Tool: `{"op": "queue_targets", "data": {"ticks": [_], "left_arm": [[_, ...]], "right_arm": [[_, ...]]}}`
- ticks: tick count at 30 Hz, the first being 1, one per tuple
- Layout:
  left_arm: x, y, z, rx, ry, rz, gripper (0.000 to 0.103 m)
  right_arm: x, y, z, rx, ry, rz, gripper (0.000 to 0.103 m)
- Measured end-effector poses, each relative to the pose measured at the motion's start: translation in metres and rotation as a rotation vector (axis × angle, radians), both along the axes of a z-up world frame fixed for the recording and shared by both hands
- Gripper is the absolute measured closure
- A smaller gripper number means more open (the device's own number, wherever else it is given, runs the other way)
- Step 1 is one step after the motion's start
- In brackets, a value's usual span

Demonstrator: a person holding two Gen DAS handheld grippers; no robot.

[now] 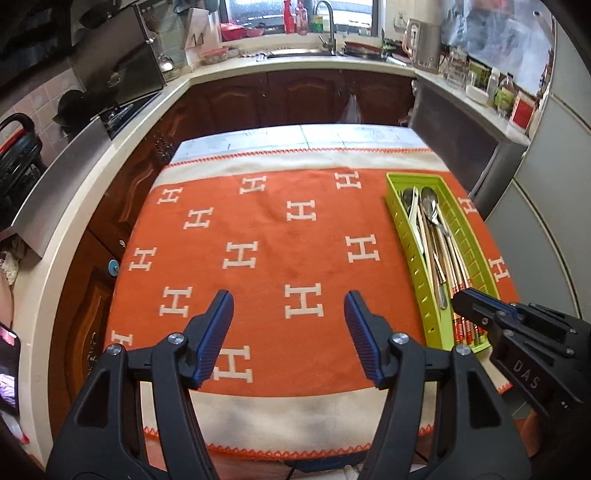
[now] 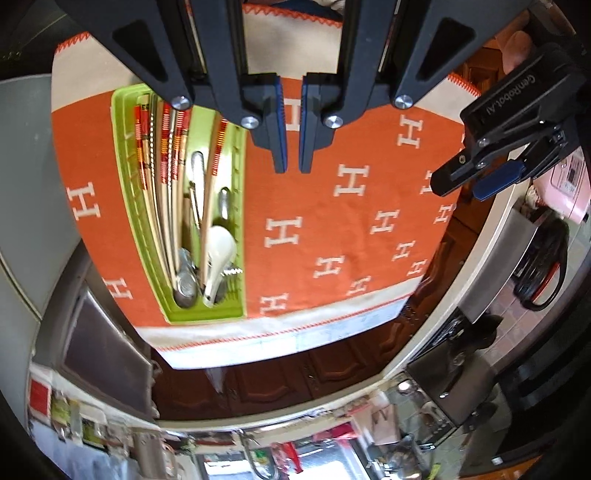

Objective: Organize utensils

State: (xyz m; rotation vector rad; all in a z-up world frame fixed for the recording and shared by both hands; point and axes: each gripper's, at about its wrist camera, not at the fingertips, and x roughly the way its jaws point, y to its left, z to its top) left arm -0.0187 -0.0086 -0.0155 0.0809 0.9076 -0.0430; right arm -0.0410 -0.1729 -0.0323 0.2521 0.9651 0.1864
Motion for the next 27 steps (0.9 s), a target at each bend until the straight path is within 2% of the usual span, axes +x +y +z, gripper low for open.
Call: {"op": "queue_targets", "data": {"ticks": [7, 11, 15, 21, 27], "left_arm": [[-0.01, 0.023, 0.039, 0.0, -0.094, 0.064, 0.038], [-0.01, 0.039, 0.055, -0.034, -0.093, 0.103, 0.037], [-0.012, 0.046, 0.062, -0.041, -0.077, 0.133, 0.036], [-0.019, 0.047, 0.068, -0.008, -0.105, 0.151, 0.031], [-0.019, 0.042, 0.064, 0.011, -0.093, 0.139, 0.03]], "right_arm": [[-0.003, 0.016, 0.032, 0.0, -0.063, 0.028, 0.093], [-0.006, 0.023, 0.051, 0.006, -0.101, 0.038, 0.091], [-0.012, 0.027, 0.064, 0.015, -0.136, 0.036, 0.081], [-0.016, 0.033, 0.068, -0.015, -0.157, 0.026, 0.075], [-0.014, 0.04, 0.064, -0.024, -0.147, 0.037, 0.074]]}}
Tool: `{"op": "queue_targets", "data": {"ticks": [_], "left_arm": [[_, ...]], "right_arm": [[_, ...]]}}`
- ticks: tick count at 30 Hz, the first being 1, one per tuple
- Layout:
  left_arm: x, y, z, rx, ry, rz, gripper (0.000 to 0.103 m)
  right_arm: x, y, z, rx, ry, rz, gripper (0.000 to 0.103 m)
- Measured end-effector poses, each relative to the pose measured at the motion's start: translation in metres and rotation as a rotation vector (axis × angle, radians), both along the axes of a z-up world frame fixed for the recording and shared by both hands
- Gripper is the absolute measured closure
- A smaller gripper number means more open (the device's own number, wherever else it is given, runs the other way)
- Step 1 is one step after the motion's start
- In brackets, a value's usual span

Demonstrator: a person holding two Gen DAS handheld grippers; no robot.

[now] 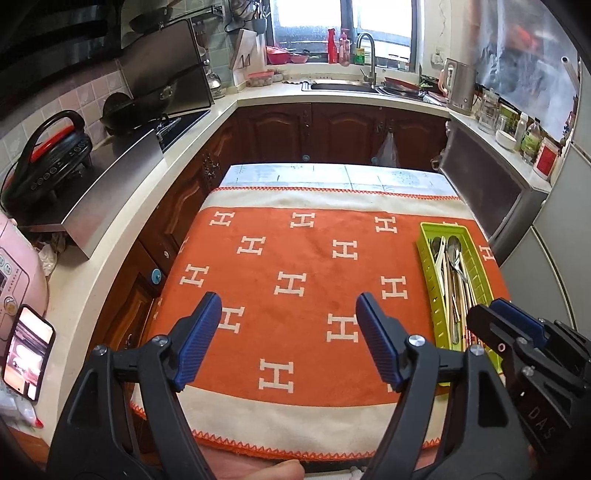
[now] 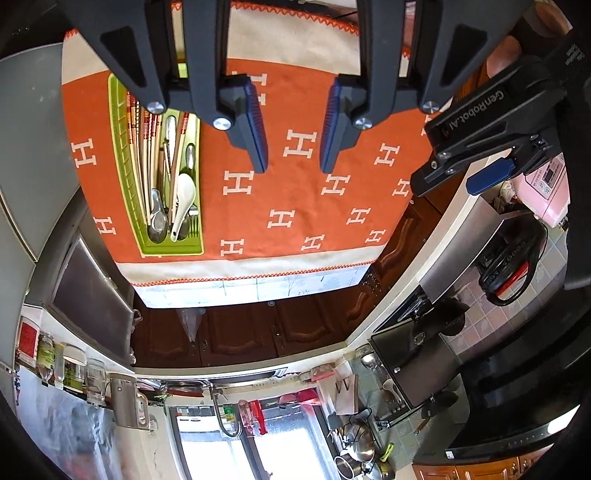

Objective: Organize utensils

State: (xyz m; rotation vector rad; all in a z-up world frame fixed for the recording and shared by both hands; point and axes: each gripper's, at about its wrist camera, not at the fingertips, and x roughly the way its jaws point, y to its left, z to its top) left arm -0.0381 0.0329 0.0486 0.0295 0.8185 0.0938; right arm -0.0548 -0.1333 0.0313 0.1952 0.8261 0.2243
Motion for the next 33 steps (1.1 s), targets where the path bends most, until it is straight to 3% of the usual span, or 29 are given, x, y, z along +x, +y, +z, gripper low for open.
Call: {"op": "queue_targets", "data": {"ticks": [33], "left_arm": [[0.011, -0.014, -0.014, 0.005, 0.045, -0.061, 0.03]], "right_arm": [[0.007, 0.0, -0.008, 0.015, 0.026, 0.005, 0.074]]}}
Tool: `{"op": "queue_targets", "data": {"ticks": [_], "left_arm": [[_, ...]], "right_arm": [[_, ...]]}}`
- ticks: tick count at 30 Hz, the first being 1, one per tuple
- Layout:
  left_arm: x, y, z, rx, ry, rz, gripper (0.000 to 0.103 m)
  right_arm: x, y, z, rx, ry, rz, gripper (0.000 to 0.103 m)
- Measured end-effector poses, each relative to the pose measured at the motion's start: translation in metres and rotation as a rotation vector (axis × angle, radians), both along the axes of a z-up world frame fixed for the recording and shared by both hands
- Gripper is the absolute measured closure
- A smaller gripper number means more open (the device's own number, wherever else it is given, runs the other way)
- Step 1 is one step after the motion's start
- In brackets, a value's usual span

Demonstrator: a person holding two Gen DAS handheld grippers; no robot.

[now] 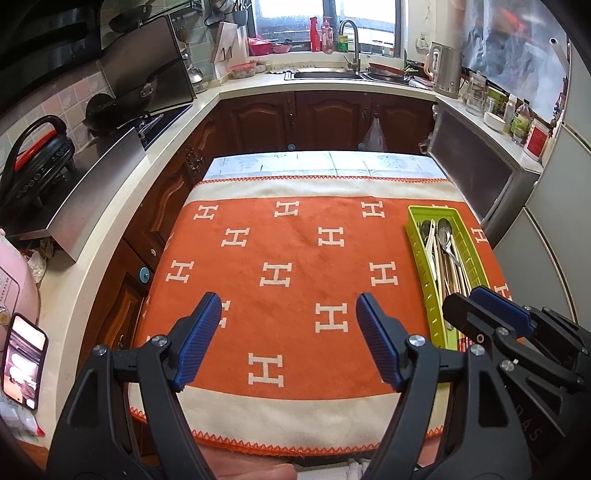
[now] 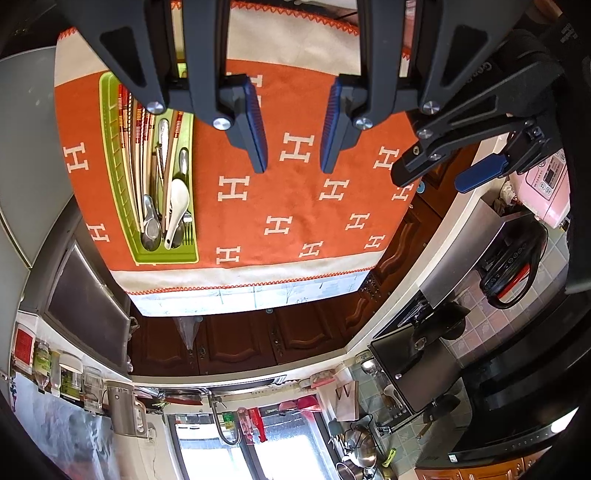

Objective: Organize utensils

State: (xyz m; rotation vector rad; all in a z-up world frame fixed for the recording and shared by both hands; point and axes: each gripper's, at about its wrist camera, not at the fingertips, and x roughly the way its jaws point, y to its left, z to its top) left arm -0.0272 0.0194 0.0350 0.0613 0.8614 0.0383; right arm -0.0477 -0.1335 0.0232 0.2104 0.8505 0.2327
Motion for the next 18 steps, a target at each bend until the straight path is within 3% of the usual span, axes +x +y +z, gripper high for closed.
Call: {"op": "queue_targets", "data": {"ticks": [18], "left_arm": [[0.001, 0.0016, -0.0085, -0.008, 0.018, 0.003, 0.03]], "right_arm": [[-0.0011, 0.0009, -0.0042, 0.001, 0.009, 0.001, 0.074]]}}
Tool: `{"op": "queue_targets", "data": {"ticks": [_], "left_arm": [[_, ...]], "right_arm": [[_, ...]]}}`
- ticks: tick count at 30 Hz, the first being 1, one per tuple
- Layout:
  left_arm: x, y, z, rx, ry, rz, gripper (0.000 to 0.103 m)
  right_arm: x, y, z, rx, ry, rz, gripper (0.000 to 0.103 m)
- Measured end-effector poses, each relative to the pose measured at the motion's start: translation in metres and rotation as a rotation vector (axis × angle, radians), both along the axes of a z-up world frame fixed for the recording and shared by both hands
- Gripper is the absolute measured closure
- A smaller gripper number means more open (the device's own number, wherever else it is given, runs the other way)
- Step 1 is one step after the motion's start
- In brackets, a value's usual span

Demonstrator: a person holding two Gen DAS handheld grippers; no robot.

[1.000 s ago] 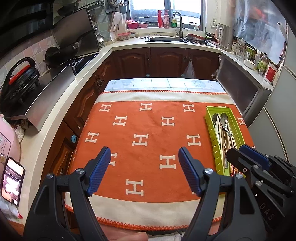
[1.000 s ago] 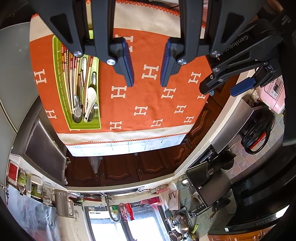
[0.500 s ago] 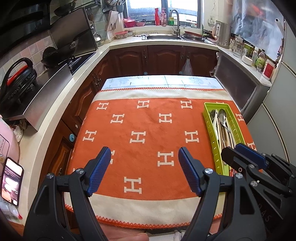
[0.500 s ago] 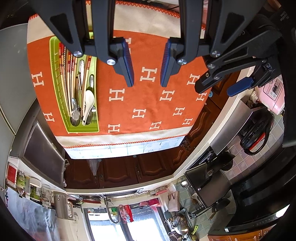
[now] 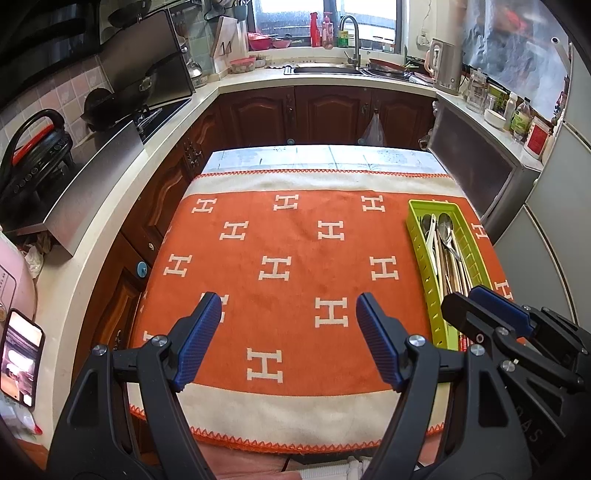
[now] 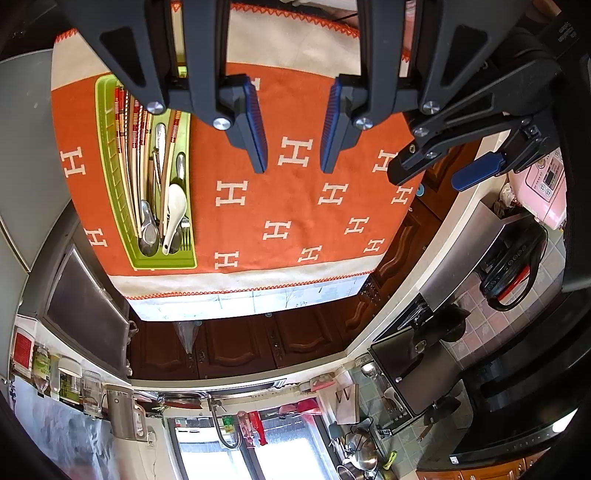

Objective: Organize utensils

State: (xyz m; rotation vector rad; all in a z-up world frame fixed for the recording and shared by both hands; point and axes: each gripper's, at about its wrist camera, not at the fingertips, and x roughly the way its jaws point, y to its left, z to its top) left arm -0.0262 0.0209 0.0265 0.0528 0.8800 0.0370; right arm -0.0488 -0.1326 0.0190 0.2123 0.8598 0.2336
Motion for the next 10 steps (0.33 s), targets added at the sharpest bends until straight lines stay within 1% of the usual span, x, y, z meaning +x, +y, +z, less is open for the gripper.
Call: {"op": "queue_targets", "data": {"ticks": [10], "left_arm": [[0.0001, 0.0004, -0.0028, -0.004, 0.007, -0.002, 0.03]], "right_arm": [[-0.0013, 0.002, -0.0024, 0.001, 0.001, 0.001, 0.074]]}}
